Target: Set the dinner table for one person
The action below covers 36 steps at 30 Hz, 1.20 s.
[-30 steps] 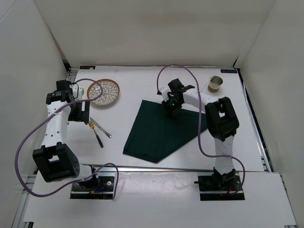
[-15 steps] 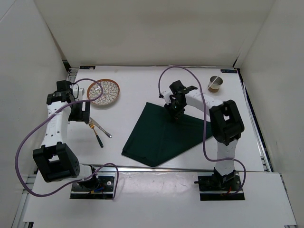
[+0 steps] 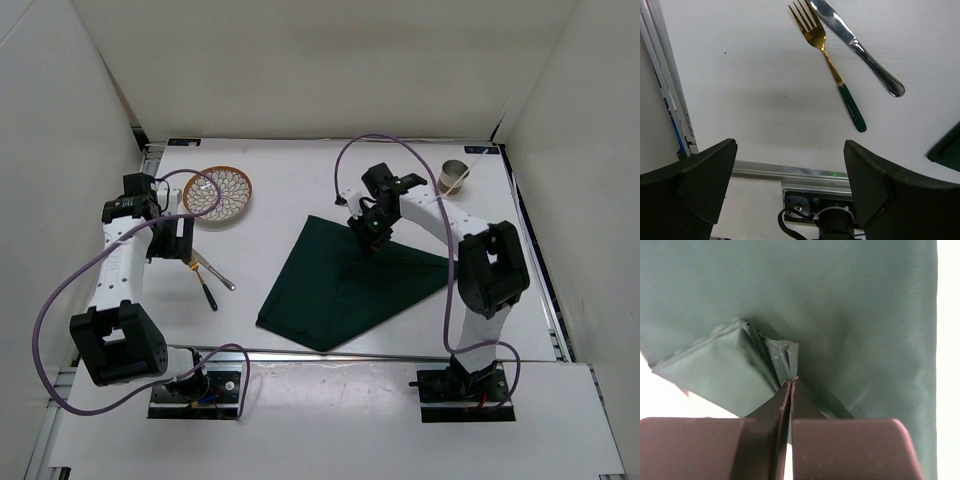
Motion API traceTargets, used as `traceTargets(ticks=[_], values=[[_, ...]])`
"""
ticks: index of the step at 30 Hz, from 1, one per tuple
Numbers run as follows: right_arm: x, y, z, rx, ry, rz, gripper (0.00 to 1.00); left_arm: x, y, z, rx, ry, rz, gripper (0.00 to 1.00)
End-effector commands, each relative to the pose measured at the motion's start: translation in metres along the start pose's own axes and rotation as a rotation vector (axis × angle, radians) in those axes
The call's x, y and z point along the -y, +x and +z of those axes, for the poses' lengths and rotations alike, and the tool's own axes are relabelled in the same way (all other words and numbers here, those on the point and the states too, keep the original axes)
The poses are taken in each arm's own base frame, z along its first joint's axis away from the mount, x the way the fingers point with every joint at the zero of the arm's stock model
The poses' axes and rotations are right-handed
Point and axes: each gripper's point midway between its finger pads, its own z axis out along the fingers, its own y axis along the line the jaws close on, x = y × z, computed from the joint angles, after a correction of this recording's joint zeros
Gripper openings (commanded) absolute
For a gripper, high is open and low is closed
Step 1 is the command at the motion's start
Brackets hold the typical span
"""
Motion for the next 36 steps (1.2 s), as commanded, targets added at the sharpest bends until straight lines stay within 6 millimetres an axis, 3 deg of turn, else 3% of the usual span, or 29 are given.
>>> traceTargets(ticks=[1,5,12,13,15,17,18,22,23,24,25,28,32,36], values=[[-0.039,0.02,-0.034,-0.001,-0.113,-0.09,0.0,0.001,-0.001,-0.01,0.052,-0.006,0.022,1.0],[-0.072,0.072,-0.06,-0.099,-0.221,-0.135,0.0,-0.001,0.0,-0.009,0.055,-0.018,0.03,1.0],[-0.099,0.18,-0.083,-0.394,-0.307,-0.11,0.0,0.004,-0.001,-0.006,0.047,-0.009,0.048,1.0],[-0.101,0.19,-0.087,-0.412,-0.301,-0.121,0.02,0.006,-0.001,-0.004,0.041,0.004,0.048,1.0],[-0.098,0.212,-0.094,-0.464,-0.291,-0.089,0.17,0.011,-0.001,-0.001,0.035,0.024,0.058,1.0],[-0.091,0.216,-0.1,-0.438,-0.238,-0.087,0.57,0.021,-0.003,0.002,0.03,0.057,0.09,1.0],[-0.087,0.217,-0.103,-0.424,-0.216,-0.097,0.65,0.029,0.0,0.001,0.017,0.071,0.134,1.0],[-0.05,0.195,-0.122,-0.243,-0.055,-0.11,0.69,0.062,-0.013,0.004,0.02,0.142,0.253,1.0],[-0.04,0.189,-0.125,-0.198,-0.02,-0.115,0.74,0.073,-0.016,0.004,0.023,0.171,0.277,1.0],[-0.031,0.184,-0.125,-0.169,0.006,-0.102,0.74,0.091,-0.019,0.003,0.026,0.204,0.328,1.0],[-0.008,0.172,-0.124,-0.095,0.101,-0.076,0.74,0.102,-0.025,0.008,0.035,0.227,0.354,1.0],[0.019,0.164,-0.121,-0.029,0.18,0.022,0.74,0.152,-0.033,0.014,0.046,0.343,0.446,1.0],[0.028,0.164,-0.12,0.013,0.15,0.121,0.74,0.205,-0.041,0.034,0.044,0.451,0.532,0.99],[0.03,0.168,-0.12,0.024,0.147,0.161,0.74,0.247,-0.068,0.044,0.103,0.566,0.553,0.97]])
